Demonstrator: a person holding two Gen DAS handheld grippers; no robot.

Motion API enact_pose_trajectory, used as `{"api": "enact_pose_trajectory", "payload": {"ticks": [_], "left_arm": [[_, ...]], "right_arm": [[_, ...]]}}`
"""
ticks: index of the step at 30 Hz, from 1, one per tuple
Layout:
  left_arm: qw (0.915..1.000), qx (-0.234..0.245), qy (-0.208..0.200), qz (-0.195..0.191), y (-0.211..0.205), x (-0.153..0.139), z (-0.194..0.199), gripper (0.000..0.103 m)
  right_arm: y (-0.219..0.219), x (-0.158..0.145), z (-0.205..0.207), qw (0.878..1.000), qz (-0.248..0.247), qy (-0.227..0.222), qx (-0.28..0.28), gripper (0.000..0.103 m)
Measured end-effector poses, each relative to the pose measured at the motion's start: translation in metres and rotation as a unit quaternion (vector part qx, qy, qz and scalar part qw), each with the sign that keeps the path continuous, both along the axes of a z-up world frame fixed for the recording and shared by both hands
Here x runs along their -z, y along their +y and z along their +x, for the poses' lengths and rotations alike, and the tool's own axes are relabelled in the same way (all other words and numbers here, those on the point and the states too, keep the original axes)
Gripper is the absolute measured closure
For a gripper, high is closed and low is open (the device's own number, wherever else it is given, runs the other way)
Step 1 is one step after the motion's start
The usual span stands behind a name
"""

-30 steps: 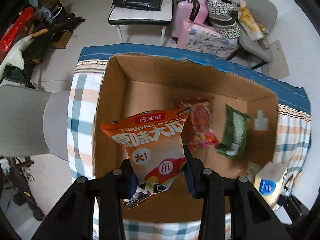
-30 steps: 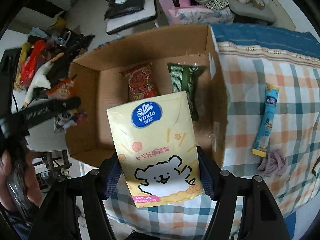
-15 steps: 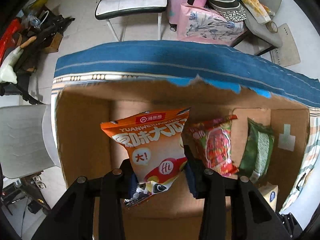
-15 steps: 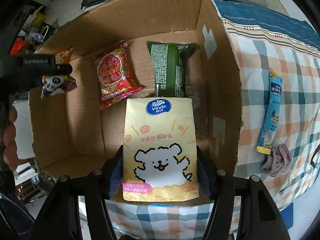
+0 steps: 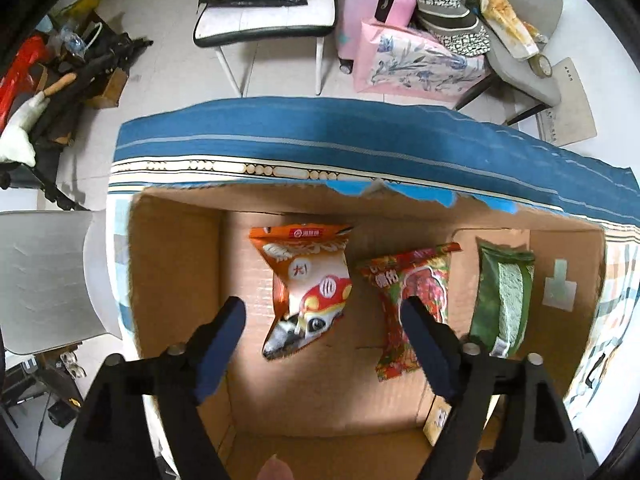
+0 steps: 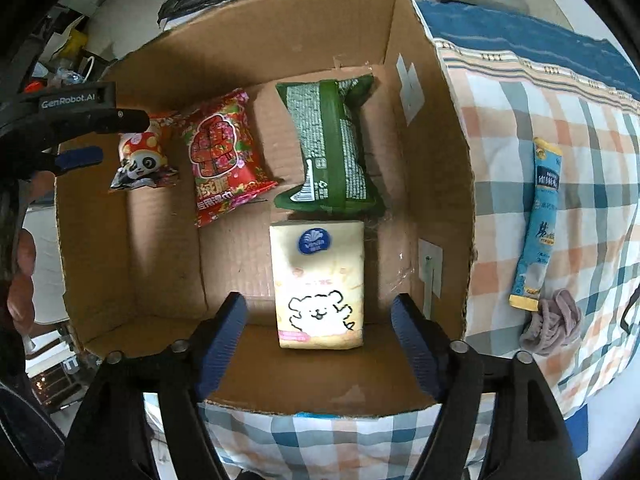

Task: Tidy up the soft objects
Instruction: 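Open both tools to release the items in the box and lift away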

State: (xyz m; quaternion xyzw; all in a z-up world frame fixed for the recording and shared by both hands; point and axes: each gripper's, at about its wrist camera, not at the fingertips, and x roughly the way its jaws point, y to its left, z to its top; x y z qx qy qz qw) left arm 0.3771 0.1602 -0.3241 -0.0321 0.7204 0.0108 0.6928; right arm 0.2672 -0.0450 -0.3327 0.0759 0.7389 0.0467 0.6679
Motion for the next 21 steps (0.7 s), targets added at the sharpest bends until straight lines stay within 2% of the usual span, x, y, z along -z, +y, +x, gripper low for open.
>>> {"api": "enact_pose_trajectory", "payload": {"ticks": [5, 7, 12, 21], "left_arm": [[0.9995, 0.003, -0.032, 0.000, 0.004, -0.028, -0.022, 0.004], [0.9988, -0.001, -0.049, -0.003, 0.008, -0.042, -0.038, 0.004], [0.9964, -0.009, -0.083, -0.013, 0.014, -0.066, -0.082, 0.002], [0.9902, -0.010, -0.139, 0.011, 0.016, -0.104, -0.151, 0.002]], "right_arm": [[0.004, -0.015, -0.005, 1.000, -0.006, -0.011, -0.007, 0.004], [0.005, -0.022, -0.007, 1.000, -0.010, -0.016, -0.010, 0.000], [0.008, -0.038, -0.013, 0.999, -0.029, -0.036, -0.024, 0.000], [0.011, -0.081, -0.041, 0.994, -0.045, -0.092, -0.037, 0.000]]}}
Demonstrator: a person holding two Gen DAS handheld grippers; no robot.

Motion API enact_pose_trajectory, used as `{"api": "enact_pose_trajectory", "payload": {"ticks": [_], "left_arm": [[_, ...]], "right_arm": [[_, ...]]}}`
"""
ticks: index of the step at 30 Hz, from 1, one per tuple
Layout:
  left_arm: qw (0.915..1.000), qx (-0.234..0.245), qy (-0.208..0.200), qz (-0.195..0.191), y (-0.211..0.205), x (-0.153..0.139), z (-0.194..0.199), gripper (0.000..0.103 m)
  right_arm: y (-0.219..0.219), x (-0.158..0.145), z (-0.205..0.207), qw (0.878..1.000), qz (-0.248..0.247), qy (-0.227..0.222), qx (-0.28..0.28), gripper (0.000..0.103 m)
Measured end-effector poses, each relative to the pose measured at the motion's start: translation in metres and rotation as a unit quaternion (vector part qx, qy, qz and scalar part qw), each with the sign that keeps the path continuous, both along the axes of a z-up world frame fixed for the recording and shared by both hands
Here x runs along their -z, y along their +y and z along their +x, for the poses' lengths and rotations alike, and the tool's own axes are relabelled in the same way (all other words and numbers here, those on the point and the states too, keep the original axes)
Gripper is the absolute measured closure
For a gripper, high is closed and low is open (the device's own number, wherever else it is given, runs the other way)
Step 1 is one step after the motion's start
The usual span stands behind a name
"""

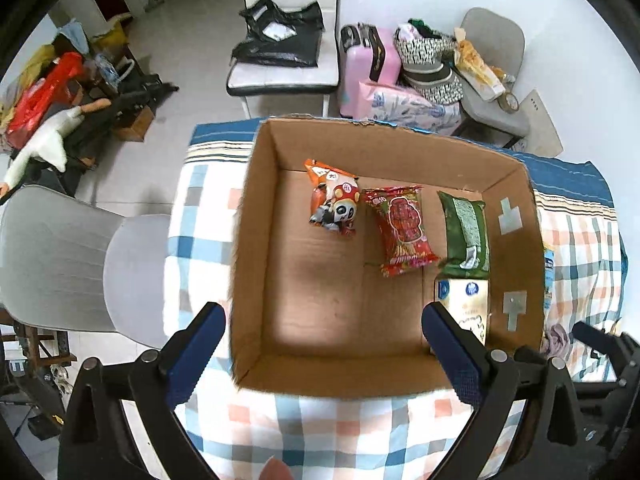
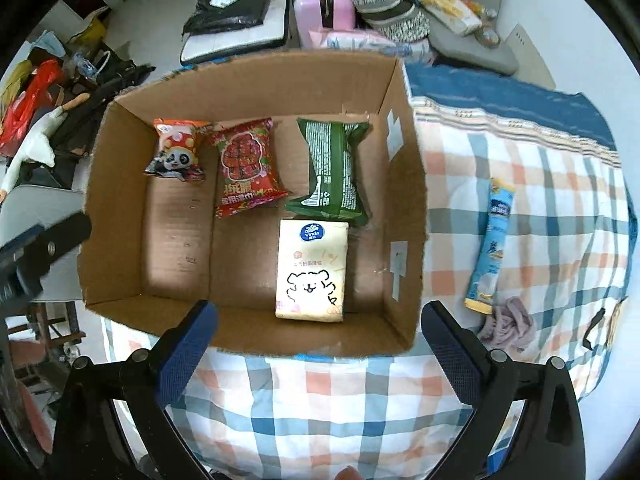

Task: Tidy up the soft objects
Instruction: 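Open both tools to release the items in the box and lift away, then grasp the blue drink tube with the left tool while the right tool grasps the lilac cloth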

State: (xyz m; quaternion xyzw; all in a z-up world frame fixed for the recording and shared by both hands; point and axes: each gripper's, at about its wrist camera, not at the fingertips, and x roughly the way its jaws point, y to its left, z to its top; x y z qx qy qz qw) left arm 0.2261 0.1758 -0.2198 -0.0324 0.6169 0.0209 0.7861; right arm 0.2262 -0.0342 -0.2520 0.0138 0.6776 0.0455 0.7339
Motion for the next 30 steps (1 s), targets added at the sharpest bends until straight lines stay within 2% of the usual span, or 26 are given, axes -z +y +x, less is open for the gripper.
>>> {"api": "enact_pose_trajectory", "payload": {"ticks": [7, 21, 25, 30], "left_arm": [[0.9996, -0.005, -0.026, 0.004, -0.001, -0.024, -0.041, 0.002], [0.9982, -0.008, -0.057, 0.014, -0.025, -0.065, -0.078, 0.002], [0.9978, 0.000, -0.064, 0.015, -0.046, -0.072, -0.079, 0.002], [0.9978, 0.031, -0.058, 0.010, -0.099, -0.066, -0.068, 0.002]], "right_arm": [[0.000, -0.036, -0.032, 0.999, 0.011, -0.039, -0.008, 0.000], [-0.021, -0.084, -0.071, 0.995, 0.051, -0.079, -0.011, 0.000], [-0.055, -0.081, -0.075, 0.994, 0.075, -0.076, 0.020, 0.000], [-0.134, -0.054, -0.078, 0.991, 0.075, -0.049, 0.100, 0.000]]}}
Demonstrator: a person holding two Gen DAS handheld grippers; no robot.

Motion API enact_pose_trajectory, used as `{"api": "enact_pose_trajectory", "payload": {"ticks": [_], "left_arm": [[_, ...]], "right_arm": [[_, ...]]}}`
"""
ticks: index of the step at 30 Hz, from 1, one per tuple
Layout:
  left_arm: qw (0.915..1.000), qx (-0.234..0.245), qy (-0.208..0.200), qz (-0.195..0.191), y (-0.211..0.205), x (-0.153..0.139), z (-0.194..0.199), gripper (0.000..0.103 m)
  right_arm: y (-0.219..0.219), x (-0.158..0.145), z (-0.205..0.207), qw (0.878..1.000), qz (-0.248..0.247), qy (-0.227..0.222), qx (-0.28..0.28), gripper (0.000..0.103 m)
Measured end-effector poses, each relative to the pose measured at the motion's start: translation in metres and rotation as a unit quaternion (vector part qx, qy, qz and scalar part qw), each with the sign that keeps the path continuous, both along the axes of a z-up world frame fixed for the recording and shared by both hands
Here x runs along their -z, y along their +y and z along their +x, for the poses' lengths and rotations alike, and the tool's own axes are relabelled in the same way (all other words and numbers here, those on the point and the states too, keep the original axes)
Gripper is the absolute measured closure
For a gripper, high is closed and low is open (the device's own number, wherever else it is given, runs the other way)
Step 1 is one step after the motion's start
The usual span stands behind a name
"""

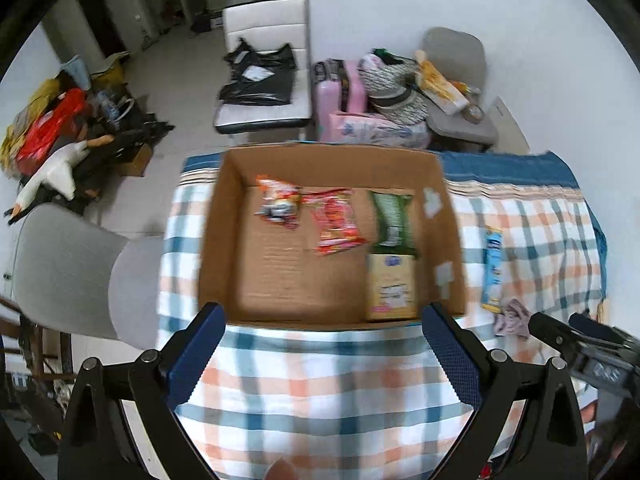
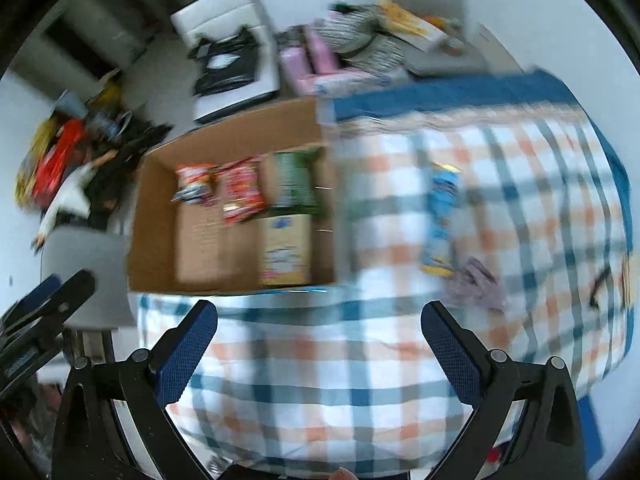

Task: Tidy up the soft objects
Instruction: 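Grasp the blue drink tube with the left tool while the right tool grasps the lilac cloth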

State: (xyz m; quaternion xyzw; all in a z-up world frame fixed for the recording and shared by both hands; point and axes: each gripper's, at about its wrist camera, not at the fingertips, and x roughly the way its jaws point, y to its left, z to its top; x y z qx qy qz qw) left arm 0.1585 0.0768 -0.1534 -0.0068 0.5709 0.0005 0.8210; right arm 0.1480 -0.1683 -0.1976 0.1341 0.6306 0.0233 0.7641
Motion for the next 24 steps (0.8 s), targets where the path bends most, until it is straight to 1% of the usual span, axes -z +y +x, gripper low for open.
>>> {"api": "enact_pose_trajectory", "payload": {"ticks": [3, 5, 6, 8, 10, 12, 14, 16, 17, 18, 20, 21, 22, 24], "left_arm": [[0.9995, 0.029, 0.013, -0.005, -0.046, 0.011, 0.012, 0.002], [0.9985, 0.051, 0.020, -0.001, -0.078, 0.019, 0.020, 0.002], [0.9977, 0.063, 0.025, 0.003, -0.096, 0.024, 0.026, 0.002], [0.9957, 0.084, 0.035, 0.013, -0.130, 0.036, 0.037, 0.002], [0.9938, 0.100, 0.045, 0.022, -0.156, 0.049, 0.047, 0.002], [0.9909, 0.115, 0.059, 0.038, -0.181, 0.067, 0.059, 0.002], [0.9872, 0.126, 0.079, 0.057, -0.201, 0.089, 0.071, 0.002], [0.9842, 0.132, 0.099, 0.066, -0.218, 0.109, 0.082, 0.002], [0.9829, 0.134, 0.106, 0.068, -0.222, 0.117, 0.084, 0.002], [0.9806, 0.137, 0.120, 0.073, -0.230, 0.129, 0.089, 0.002], [0.9772, 0.142, 0.137, 0.077, -0.242, 0.146, 0.097, 0.002], [0.9754, 0.146, 0.143, 0.082, -0.248, 0.154, 0.100, 0.002], [0.9739, 0.149, 0.148, 0.085, -0.254, 0.160, 0.102, 0.002], [0.9704, 0.156, 0.164, 0.083, -0.267, 0.177, 0.109, 0.002]], "right_arm": [[-0.060, 0.033, -0.003, 0.997, 0.005, 0.033, 0.064, 0.000], [-0.102, 0.063, -0.005, 0.992, 0.021, 0.062, 0.112, 0.000], [-0.117, 0.077, -0.006, 0.988, 0.029, 0.072, 0.131, 0.000], [-0.150, 0.112, -0.009, 0.978, 0.057, 0.098, 0.175, 0.000], [-0.171, 0.145, -0.009, 0.968, 0.075, 0.120, 0.205, 0.000], [-0.180, 0.174, -0.005, 0.963, 0.090, 0.136, 0.215, 0.000], [-0.182, 0.203, -0.002, 0.959, 0.104, 0.156, 0.214, 0.000], [-0.179, 0.228, 0.002, 0.953, 0.130, 0.174, 0.209, 0.000], [-0.176, 0.235, 0.003, 0.953, 0.136, 0.181, 0.203, 0.002], [-0.173, 0.243, 0.004, 0.954, 0.129, 0.188, 0.196, 0.012], [-0.171, 0.248, 0.005, 0.959, 0.110, 0.189, 0.182, 0.019], [-0.171, 0.247, 0.004, 0.960, 0.103, 0.187, 0.180, 0.027], [-0.173, 0.246, 0.002, 0.961, 0.105, 0.184, 0.179, 0.033], [-0.181, 0.243, -0.002, 0.961, 0.109, 0.182, 0.180, 0.038]]}}
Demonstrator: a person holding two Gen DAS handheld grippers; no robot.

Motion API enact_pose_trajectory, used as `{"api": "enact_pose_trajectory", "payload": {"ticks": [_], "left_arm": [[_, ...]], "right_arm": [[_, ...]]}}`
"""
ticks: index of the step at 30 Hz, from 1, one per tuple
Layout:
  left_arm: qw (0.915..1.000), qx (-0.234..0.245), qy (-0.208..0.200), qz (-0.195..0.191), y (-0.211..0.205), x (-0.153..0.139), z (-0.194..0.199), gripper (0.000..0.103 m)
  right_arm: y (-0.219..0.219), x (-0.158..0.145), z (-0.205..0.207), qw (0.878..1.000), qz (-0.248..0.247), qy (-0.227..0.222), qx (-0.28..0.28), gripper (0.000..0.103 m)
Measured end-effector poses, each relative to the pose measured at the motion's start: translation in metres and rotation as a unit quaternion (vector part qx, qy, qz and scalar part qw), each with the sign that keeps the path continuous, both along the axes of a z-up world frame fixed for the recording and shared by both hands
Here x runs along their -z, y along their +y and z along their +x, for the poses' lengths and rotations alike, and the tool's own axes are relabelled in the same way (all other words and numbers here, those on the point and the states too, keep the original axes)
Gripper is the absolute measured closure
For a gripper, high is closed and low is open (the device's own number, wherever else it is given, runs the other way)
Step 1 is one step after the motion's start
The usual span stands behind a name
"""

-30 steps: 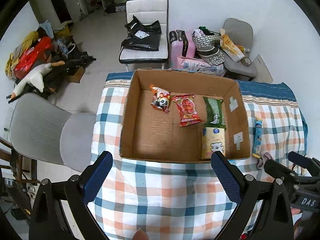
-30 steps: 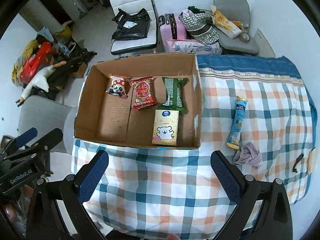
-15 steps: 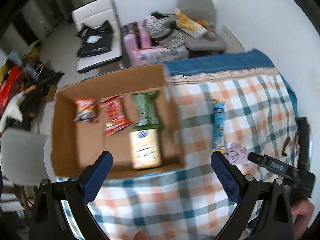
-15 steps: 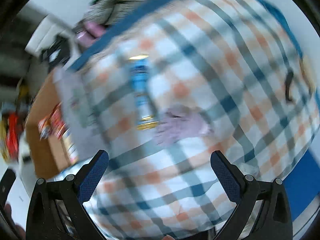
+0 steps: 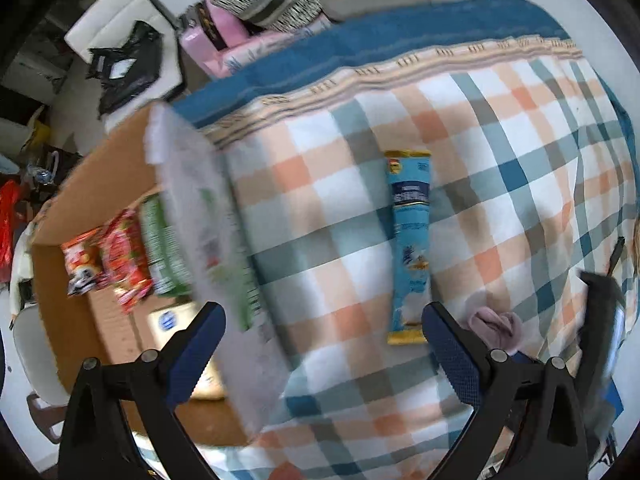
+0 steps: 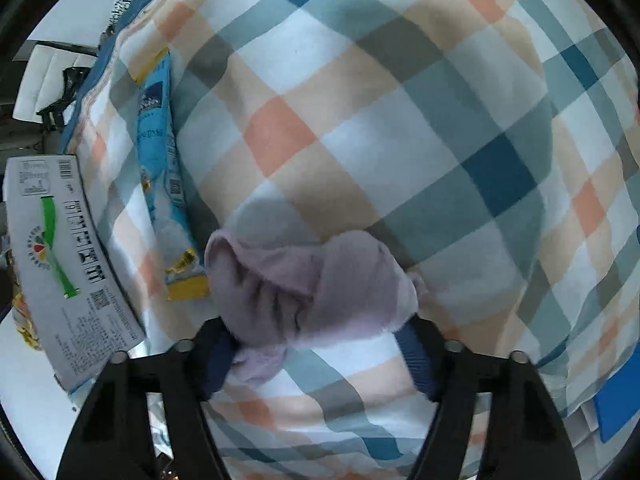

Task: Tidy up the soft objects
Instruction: 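Grasp the blue drink tube with the left tool while the right tool grasps the lilac cloth, then carry the drink tube with the left tool while the right tool carries the cloth into the box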

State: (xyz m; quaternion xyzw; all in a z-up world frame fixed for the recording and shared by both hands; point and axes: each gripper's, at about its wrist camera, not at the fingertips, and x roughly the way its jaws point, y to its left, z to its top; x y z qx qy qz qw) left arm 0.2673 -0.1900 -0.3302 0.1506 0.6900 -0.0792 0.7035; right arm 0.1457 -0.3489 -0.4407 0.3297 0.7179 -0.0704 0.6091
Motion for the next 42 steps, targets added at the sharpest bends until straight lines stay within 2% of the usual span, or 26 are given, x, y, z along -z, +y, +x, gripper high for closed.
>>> {"api": "enact_pose_trajectory", "payload": {"ticks": [3, 12, 13, 14, 16, 18, 21, 23, 25, 31, 35, 39, 42], "left_arm": [[0.9996, -0.001, 0.029, -0.002, -0.014, 0.023, 0.009, 0.002], [0.9951, -0.020, 0.096, -0.014, -0.042, 0.088, 0.028, 0.003], [0.9945, -0.020, 0.102, -0.012, -0.045, 0.094, 0.029, 0.009], [0.9942, -0.018, 0.106, -0.008, -0.047, 0.098, 0.030, 0.020], [0.9932, -0.010, 0.116, -0.004, -0.052, 0.107, 0.031, 0.035], [0.9940, -0.005, 0.109, -0.001, -0.055, 0.110, 0.031, 0.039], [0.9957, 0.009, 0.092, -0.003, -0.061, 0.104, 0.028, 0.062], [0.9960, 0.012, 0.088, -0.007, -0.063, 0.100, 0.027, 0.082], [0.9959, 0.009, 0.088, -0.016, -0.064, 0.095, 0.026, 0.087], [0.9966, 0.015, 0.074, -0.035, -0.064, 0.070, 0.013, 0.088], [0.9977, 0.012, 0.047, -0.048, -0.060, 0.046, 0.004, 0.089], [0.9972, -0.001, 0.023, -0.071, -0.039, 0.015, -0.008, 0.089], [0.9950, -0.016, 0.009, -0.098, -0.009, -0.012, -0.019, 0.089]], "right_arm": [[-0.016, -0.005, -0.005, 1.000, -0.005, 0.000, 0.001, 0.044], [-0.064, -0.021, -0.002, 0.999, -0.030, -0.009, 0.016, 0.044], [-0.069, -0.020, 0.001, 0.999, -0.035, -0.007, 0.017, 0.044], [-0.072, -0.018, 0.003, 0.999, -0.036, -0.006, 0.017, 0.044], [-0.074, -0.018, 0.005, 0.999, -0.034, -0.006, 0.017, 0.044], [-0.078, -0.019, 0.006, 0.999, -0.032, -0.006, 0.016, 0.044], [-0.076, -0.022, 0.012, 0.999, -0.034, -0.010, 0.009, 0.044], [-0.075, -0.027, 0.014, 0.999, -0.036, -0.013, 0.003, 0.044], [-0.074, -0.031, 0.013, 0.999, -0.035, -0.016, 0.000, 0.044], [-0.064, -0.048, 0.019, 0.999, -0.044, -0.027, -0.016, 0.044], [-0.059, -0.063, 0.021, 0.998, -0.049, -0.039, -0.023, 0.044], [-0.054, -0.084, 0.020, 0.997, -0.050, -0.055, -0.032, 0.044], [-0.046, -0.105, 0.020, 0.995, -0.051, -0.073, -0.042, 0.044]]}}
